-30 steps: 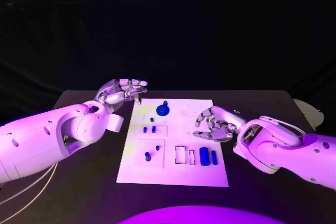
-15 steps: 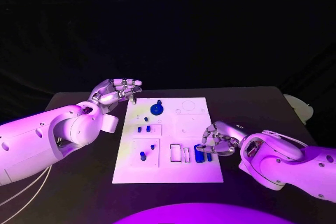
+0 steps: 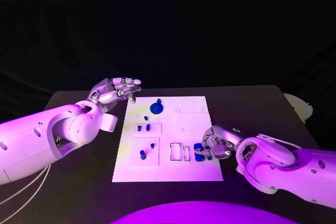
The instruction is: Assemble the parts on the task board
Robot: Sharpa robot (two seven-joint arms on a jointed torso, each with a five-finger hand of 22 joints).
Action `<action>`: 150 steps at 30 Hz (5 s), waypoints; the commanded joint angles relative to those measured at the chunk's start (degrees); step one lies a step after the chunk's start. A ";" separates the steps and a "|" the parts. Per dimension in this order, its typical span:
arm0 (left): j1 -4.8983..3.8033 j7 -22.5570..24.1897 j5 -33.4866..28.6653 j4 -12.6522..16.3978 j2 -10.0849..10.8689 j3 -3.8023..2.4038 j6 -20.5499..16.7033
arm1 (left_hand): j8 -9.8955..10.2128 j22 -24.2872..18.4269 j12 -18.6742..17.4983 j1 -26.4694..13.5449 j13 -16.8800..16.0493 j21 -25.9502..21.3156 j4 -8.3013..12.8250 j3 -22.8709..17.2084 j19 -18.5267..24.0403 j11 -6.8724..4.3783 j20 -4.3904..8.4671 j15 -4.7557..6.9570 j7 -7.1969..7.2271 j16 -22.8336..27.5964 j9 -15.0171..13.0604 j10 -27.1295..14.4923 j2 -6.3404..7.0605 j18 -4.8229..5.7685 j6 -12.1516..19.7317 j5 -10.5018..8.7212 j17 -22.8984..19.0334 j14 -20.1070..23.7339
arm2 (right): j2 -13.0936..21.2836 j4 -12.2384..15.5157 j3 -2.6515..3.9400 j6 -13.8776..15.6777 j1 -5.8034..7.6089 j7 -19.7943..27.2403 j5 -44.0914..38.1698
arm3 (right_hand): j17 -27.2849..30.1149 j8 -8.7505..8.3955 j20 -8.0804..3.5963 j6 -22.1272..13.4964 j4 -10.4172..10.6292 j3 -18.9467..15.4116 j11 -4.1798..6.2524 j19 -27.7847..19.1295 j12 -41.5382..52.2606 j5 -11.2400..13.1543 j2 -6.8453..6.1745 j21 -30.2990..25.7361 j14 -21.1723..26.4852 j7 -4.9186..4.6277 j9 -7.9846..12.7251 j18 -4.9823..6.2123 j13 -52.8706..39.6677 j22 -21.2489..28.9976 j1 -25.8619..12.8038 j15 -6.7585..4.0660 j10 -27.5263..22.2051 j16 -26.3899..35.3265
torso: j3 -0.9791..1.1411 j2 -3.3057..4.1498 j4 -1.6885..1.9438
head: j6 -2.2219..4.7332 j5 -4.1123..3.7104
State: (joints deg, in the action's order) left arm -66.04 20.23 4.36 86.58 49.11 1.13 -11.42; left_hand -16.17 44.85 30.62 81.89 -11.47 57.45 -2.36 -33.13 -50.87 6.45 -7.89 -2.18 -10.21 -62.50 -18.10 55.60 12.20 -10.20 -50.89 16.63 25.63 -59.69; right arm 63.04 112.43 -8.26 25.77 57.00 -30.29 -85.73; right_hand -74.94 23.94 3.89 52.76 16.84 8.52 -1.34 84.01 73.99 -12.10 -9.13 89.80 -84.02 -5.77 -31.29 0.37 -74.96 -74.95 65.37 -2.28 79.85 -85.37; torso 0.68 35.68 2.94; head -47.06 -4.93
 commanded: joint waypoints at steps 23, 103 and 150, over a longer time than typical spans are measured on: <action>0.01 -0.05 -0.25 0.36 0.24 -0.03 1.30 | 0.13 0.07 0.25 -0.20 -0.07 0.21 0.10 0.11 0.30 0.05 0.21 -0.17 -0.37 0.37 0.01 -0.31 -0.42 -0.38 0.12 0.18 -0.12 0.31 | -4.15 -3.10 -0.02 -3.11 -2.40 -4.02 -6.73 | -3.11 0.57 -0.57 0.34 -0.02 -1.35 0.39 5.99 0.31 -0.22 0.07 0.20 -3.88 0.42 -0.27 -0.37 -0.66 -15.05 -0.43 -0.60 0.31 -0.33 | -0.03 -0.07 -0.03 | -0.41 0.40; 0.00 -0.43 -0.25 0.59 -0.02 -0.03 1.71 | 0.18 0.06 0.36 -0.33 -0.07 0.14 0.11 0.10 0.36 0.06 0.18 -0.18 -0.38 0.36 0.04 -0.51 -0.41 -0.39 0.22 0.20 -0.19 0.35 | -13.75 -6.56 0.56 -0.86 -0.94 -3.18 1.11 | -4.42 4.24 -2.16 5.15 0.10 -10.42 2.36 5.99 2.80 7.52 6.86 0.20 -4.11 2.69 -1.35 -0.37 -4.41 -15.05 -9.73 -2.31 3.38 -0.95 | -0.04 0.00 -0.10 | -0.67 0.93; 0.00 -0.67 -0.25 0.67 0.29 -0.03 1.80 | 0.21 0.04 0.45 -0.50 -0.07 0.08 0.02 0.08 0.39 0.10 0.15 -0.21 -0.42 0.34 0.05 -0.66 -0.51 -0.39 0.27 0.21 -0.26 0.38 | -11.73 -4.58 0.57 -3.43 -0.95 -2.13 -2.13 | -5.47 4.72 -2.30 4.76 -0.15 -14.36 2.62 5.99 3.40 0.44 10.91 0.20 -4.30 2.94 -0.90 -0.37 -5.69 -15.05 5.75 -2.49 4.12 -1.34 | -0.04 0.00 -0.02 | -0.94 1.33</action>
State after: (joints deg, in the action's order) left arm -66.02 19.31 4.36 87.09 49.46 1.15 -10.52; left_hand -16.17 44.81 30.83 81.66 -11.44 57.45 -2.36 -33.13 -50.87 6.66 -7.90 -2.18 -10.42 -62.50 -18.10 55.40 11.97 -10.20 -50.68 16.63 25.41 -59.69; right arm 51.37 108.60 -7.59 24.10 56.14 -31.99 -87.12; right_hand -74.94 28.60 1.85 57.45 16.60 -5.93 1.33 84.01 77.24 -11.24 1.20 89.75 -84.03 -2.92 -32.27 0.38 -74.99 -74.94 70.46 -4.32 83.53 -86.52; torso 0.64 35.67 2.91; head -47.99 -3.61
